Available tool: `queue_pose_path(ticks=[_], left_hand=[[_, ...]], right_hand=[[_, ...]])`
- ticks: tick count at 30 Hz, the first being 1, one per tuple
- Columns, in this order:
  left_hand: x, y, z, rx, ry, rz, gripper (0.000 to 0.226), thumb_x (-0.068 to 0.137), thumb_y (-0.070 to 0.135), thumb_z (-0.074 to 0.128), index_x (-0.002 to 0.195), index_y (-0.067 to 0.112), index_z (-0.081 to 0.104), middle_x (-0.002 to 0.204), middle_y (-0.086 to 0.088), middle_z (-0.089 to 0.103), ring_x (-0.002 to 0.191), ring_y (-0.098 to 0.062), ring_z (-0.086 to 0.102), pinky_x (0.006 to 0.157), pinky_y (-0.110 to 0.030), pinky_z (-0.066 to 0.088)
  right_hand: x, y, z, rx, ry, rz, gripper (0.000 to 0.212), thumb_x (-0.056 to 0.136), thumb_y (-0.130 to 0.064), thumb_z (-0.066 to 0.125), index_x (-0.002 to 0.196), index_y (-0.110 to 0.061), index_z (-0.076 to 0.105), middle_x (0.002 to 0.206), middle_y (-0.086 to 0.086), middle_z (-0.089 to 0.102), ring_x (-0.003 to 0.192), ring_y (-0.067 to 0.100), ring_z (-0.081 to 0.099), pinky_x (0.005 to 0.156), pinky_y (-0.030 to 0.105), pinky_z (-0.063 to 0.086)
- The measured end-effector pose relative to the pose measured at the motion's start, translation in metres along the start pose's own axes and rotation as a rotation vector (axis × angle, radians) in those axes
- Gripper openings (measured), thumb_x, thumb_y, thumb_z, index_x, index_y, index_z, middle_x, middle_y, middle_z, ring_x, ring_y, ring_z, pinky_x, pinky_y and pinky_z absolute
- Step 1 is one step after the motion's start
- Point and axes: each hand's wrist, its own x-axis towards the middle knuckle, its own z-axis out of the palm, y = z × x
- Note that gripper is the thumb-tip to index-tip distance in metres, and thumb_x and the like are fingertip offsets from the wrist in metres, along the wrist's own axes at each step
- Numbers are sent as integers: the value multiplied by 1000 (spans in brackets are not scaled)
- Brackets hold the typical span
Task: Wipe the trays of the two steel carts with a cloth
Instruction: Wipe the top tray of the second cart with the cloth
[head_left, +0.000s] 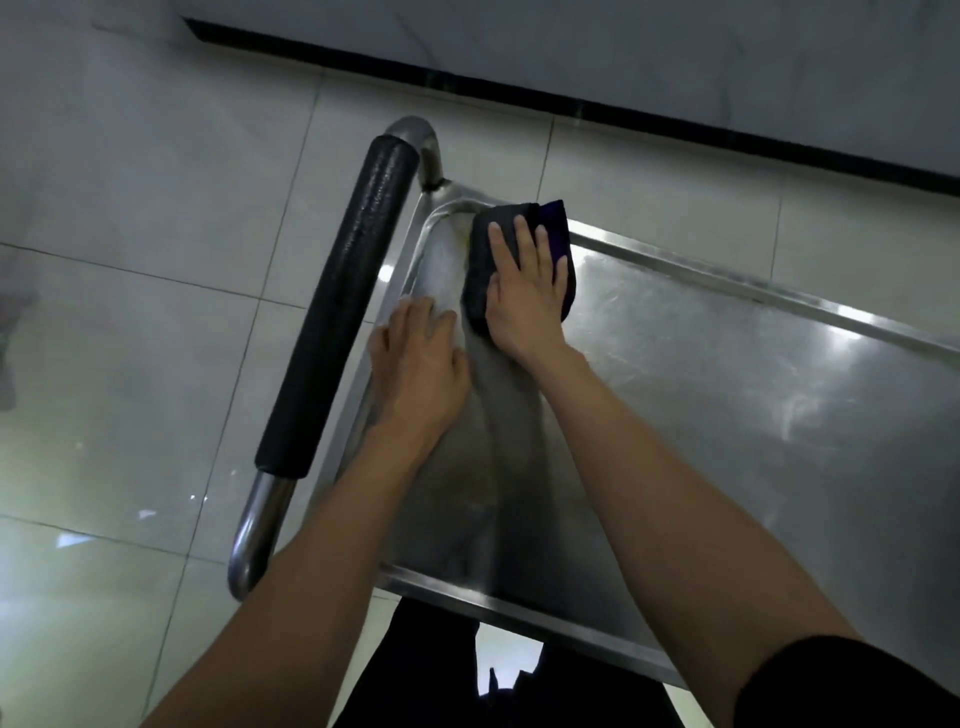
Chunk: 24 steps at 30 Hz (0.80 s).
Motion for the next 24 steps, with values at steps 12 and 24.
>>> queue_pose_path(ticks=[12,24], left_hand=[[-11,-29,2,-17,53,-29,48,94,27,56,139,10,48,147,-11,42,133,-27,46,109,-45,42],[-42,87,34,83,-86,284,35,92,30,49,123,18,60,137,-4,51,130,-25,41,101,-46,39]], right_hand=[[1,-28,6,8,-61,-159,58,103,-24,33,158,-30,18,167,0,7,154,22,-2,124,49,0],[-108,128,-35,11,63,129,56,105,-29,30,158,-35,15,167,-4,5,154,19,-1,123,45,-1]])
